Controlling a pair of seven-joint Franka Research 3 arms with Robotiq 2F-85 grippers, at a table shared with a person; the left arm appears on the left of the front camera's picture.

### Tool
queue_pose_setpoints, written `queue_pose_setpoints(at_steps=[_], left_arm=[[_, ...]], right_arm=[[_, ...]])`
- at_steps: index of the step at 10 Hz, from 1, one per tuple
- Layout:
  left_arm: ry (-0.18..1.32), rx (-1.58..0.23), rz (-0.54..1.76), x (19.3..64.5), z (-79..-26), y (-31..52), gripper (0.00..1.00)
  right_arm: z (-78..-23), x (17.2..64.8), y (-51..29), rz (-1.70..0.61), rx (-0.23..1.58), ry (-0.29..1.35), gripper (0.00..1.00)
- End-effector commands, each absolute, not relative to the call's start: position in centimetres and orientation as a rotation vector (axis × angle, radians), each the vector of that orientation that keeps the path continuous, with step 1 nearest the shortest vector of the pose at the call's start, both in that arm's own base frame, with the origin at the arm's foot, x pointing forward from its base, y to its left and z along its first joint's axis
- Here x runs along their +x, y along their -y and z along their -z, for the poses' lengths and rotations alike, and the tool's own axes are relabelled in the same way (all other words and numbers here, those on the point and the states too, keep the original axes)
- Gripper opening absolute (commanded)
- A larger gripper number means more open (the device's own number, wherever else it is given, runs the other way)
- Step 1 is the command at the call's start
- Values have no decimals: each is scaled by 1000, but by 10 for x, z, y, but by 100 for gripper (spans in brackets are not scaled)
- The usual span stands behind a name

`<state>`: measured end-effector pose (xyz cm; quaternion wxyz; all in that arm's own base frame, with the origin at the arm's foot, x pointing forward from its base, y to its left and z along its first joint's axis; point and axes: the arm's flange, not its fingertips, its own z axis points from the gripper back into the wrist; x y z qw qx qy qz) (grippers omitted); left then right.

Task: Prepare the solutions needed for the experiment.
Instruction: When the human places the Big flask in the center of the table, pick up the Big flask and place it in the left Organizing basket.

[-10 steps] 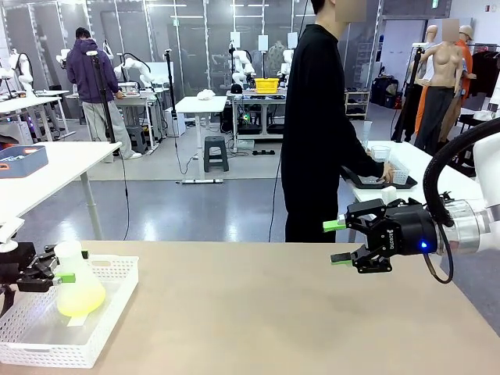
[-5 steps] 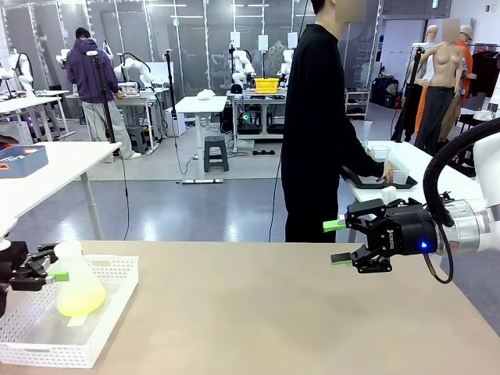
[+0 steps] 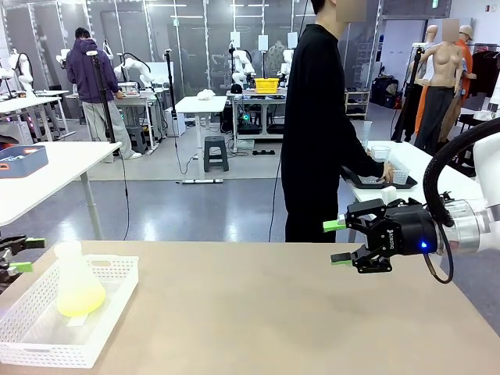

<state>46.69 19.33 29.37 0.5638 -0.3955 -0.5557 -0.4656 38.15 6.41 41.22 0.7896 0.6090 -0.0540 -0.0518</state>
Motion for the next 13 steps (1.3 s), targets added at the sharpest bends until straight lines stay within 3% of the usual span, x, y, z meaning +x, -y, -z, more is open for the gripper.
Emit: queue_pose_setpoints(at_steps=[1,4,7,8,13], left_arm=[[1171,-1024,982,437,-330,-193,100],[790,-1295,748,383,-378,-170,100],[592,-1452,584,367,-402,-142,100],[705,-1381,683,372,-380,-156,100],[688,-1404,672,369,-381,-153,100]], right_arm=[[-411,382,-65,106,1315,123,78],[-411,382,-65,106,1315,123,78],[-411,382,-65,106,1315,123,78],[-411,382,-65,106,1315,123,78],[-411,382,-65,106,1315,123,78]])
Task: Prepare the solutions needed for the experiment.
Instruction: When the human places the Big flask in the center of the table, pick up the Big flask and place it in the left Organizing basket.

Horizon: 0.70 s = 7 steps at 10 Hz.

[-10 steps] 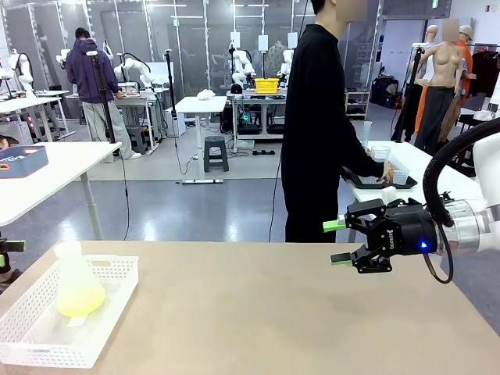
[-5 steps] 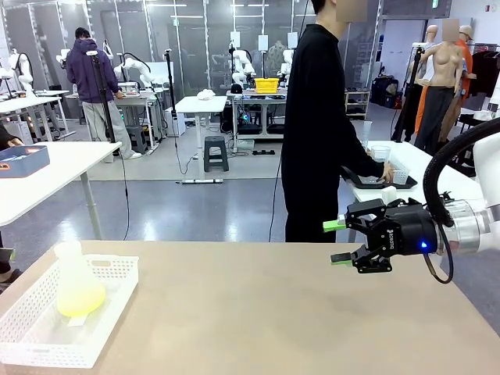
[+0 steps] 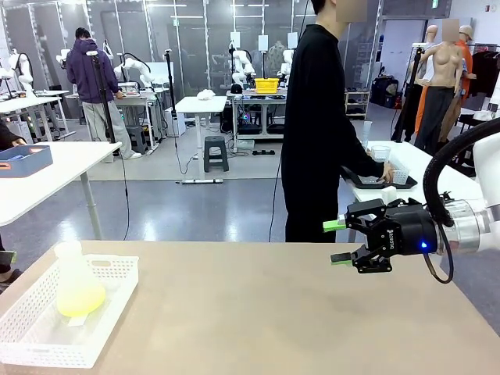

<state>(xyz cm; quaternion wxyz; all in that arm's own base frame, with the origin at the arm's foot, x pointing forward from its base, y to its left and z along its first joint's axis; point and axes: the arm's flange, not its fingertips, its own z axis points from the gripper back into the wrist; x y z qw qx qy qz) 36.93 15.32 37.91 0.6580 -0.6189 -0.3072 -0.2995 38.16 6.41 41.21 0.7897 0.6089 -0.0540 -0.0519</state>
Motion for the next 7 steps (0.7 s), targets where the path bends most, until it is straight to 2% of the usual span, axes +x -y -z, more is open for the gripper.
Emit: queue_pose_setpoints(at_steps=[1,2,3,4,5,7], left_arm=[[613,-1395,559,357,-390,-144,100],[511,-1382,466,349,-395,-137,100],[357,-1447,382,346,-396,-131,100],[271,-1466,305,343,-394,-124,100],[213,-1507,248,338,-399,-116,100],[193,-1606,226,333,-408,-98,100]], right_arm=[[-411,382,-65,106,1315,123,78],[-411,382,-65,106,1315,123,78],[-411,382,-65,106,1315,123,78],[-411,382,-65,106,1315,123,78],[-411,382,-65,106,1315,123,78],[-411,382,-65,106,1315,123,78]])
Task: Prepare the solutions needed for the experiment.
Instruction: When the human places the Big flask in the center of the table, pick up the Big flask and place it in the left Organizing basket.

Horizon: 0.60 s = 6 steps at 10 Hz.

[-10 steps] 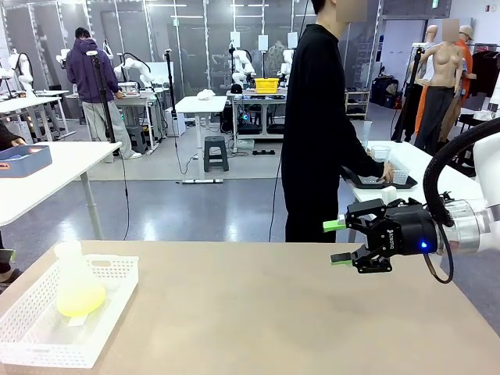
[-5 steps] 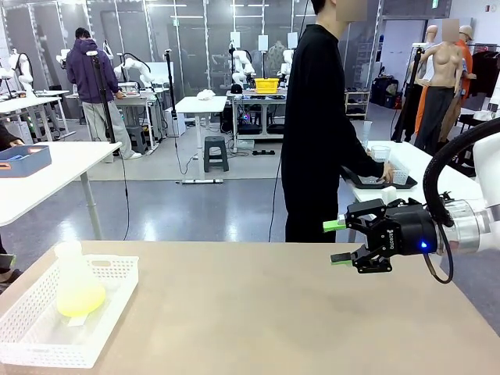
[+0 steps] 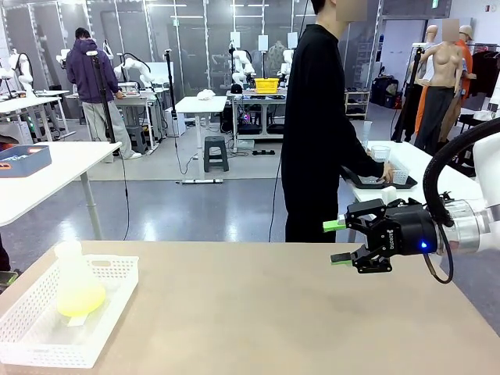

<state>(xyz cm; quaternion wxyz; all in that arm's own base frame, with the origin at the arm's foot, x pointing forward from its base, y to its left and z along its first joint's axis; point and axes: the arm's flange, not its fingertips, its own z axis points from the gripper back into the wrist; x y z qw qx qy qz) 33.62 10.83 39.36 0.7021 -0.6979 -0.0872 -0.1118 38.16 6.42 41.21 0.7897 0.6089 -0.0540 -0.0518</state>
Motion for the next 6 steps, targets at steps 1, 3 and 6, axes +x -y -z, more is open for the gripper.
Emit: queue_pose_setpoints(at_steps=[1,3,6], left_arm=[[159,-1614,173,336,-406,-93,100],[169,-1582,225,335,-397,-101,100],[169,-1582,225,335,-397,-101,100]], right_arm=[[-411,382,-65,106,1315,123,78],[-411,382,-65,106,1315,123,78],[-411,382,-65,106,1315,123,78]])
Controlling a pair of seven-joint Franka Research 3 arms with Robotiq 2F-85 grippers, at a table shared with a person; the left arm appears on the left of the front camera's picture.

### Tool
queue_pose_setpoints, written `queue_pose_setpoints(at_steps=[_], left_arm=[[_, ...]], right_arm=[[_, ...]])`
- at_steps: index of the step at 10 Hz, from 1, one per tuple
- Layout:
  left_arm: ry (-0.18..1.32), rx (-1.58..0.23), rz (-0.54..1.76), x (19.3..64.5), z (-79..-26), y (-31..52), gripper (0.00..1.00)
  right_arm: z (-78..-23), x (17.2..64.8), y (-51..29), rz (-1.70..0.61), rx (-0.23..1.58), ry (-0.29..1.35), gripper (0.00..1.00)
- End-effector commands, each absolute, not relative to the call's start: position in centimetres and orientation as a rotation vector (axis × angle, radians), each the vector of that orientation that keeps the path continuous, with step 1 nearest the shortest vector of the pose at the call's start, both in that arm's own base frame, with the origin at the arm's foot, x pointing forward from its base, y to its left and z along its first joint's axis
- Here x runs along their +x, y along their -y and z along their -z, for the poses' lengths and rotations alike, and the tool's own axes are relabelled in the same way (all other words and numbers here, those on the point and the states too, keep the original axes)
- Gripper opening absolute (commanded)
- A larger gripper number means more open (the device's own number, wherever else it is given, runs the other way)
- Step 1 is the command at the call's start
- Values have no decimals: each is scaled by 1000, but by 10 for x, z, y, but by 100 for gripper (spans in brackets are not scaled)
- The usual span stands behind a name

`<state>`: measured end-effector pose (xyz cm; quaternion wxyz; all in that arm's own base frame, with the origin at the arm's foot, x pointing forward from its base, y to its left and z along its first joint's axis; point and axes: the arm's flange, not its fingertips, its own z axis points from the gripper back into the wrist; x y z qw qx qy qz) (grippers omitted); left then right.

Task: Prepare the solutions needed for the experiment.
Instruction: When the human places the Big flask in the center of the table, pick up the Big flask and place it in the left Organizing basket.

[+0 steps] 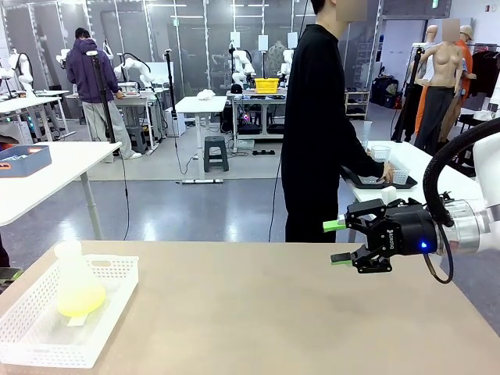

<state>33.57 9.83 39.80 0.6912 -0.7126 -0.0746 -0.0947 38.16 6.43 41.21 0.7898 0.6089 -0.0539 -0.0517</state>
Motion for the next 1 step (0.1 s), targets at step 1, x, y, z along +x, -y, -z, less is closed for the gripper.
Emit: queue_pose_setpoints(at_steps=[1], left_arm=[[169,-1582,225,335,-397,-101,100]], right_arm=[[-411,382,-65,106,1315,123,78]])
